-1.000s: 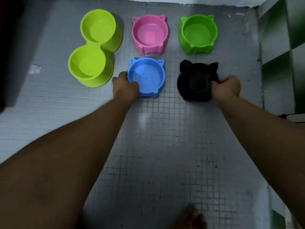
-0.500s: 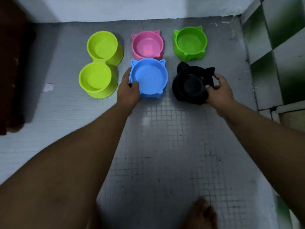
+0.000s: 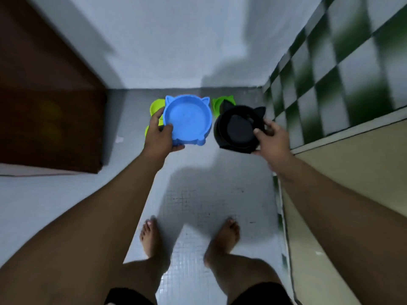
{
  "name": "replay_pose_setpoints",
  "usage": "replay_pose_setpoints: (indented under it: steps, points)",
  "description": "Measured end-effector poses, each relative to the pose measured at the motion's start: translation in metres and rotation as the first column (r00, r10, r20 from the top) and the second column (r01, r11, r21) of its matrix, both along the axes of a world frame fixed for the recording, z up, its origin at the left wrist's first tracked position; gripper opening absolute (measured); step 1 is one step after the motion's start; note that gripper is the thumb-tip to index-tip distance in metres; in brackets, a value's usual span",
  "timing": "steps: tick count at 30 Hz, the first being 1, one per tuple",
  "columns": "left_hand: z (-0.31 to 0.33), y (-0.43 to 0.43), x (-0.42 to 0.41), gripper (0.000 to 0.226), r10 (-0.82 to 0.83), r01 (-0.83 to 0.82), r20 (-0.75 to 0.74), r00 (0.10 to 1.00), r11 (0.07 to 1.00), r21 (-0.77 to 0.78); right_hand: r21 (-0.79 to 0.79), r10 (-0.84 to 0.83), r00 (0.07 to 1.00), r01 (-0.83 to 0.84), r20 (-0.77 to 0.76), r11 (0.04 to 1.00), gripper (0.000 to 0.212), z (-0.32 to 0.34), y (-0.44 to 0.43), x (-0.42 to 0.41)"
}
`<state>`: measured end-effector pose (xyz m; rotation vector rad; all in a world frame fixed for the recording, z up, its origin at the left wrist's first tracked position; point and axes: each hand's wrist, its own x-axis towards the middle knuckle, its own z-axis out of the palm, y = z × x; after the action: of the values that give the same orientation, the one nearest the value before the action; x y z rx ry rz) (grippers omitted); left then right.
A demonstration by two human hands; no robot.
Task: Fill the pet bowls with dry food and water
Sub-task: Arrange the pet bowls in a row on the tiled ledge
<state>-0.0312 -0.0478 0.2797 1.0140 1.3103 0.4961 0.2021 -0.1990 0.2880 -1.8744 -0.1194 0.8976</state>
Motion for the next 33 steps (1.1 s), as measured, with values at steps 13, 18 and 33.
replay_pose_setpoints:
  steps: [13,18,33]
  points:
    - [0.276,-0.064,-0.064,0.047,-0.173,0.159,0.101,0.98,0.978,0.137,0.175,-0.135,0.986,0.116,0.101,0.978,0.045,0.29,-0.106,-0.079]
    - [0.309,-0.103,-0.091,0.046,-0.307,0.283,0.165,0.937,0.947,0.154,0.242,-0.283,0.946,0.24,0.159,0.94,0.041,0.322,-0.171,-0.135]
    - [0.351,-0.339,-0.117,0.041,-0.688,0.647,0.182,0.702,0.724,0.24,0.284,-0.679,0.72,0.627,0.142,0.725,0.036,0.352,-0.459,-0.266]
